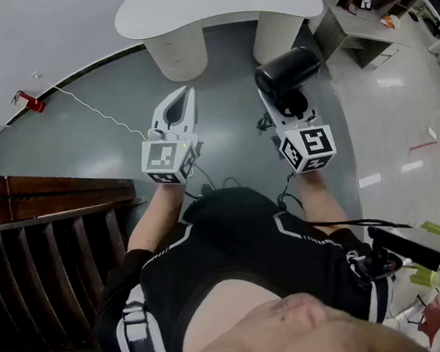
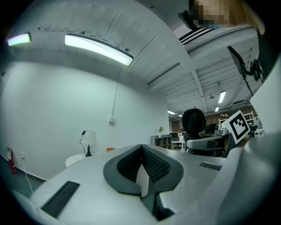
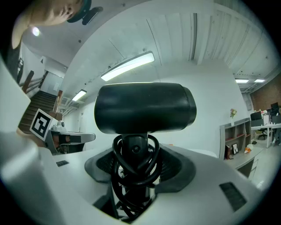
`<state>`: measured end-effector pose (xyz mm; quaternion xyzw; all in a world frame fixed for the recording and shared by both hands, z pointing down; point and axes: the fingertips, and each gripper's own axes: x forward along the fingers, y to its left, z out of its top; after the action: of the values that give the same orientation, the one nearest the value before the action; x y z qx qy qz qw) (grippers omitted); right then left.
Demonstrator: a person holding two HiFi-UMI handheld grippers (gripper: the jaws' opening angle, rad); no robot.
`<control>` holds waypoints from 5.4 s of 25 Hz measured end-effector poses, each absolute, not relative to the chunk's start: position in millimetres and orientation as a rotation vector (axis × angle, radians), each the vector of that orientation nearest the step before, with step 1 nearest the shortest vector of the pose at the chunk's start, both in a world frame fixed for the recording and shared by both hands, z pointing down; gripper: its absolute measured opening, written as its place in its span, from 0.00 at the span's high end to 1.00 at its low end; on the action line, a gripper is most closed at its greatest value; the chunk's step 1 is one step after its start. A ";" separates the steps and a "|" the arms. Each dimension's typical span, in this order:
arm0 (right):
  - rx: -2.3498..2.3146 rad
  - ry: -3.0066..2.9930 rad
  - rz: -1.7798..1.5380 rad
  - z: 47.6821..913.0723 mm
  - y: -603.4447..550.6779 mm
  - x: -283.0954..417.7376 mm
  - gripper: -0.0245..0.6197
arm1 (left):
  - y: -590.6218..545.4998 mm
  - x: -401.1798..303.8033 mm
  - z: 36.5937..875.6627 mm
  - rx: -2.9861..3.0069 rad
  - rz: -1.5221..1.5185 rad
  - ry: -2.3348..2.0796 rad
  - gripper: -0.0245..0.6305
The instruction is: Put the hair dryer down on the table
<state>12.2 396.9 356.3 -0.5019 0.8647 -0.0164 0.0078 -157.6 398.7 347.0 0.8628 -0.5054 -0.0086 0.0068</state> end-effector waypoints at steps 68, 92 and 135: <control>-1.586 2.658 -0.115 351.6 162.1 -46.4 0.56 | 185.0 -209.0 356.3 2.728 -0.019 -1.486 0.91; -1.517 2.691 -0.141 372.7 63.8 50.1 0.56 | 79.3 -92.1 369.7 2.744 0.070 -1.470 0.91; -1.894 2.429 -0.250 403.7 -170.5 -7.5 0.56 | -190.5 -141.2 383.1 2.940 0.054 -1.031 0.91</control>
<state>-7.5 -170.5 403.7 -0.6127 0.7857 -0.0808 0.0258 -141.2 -190.5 383.1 0.9434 -0.3309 0.0174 0.0126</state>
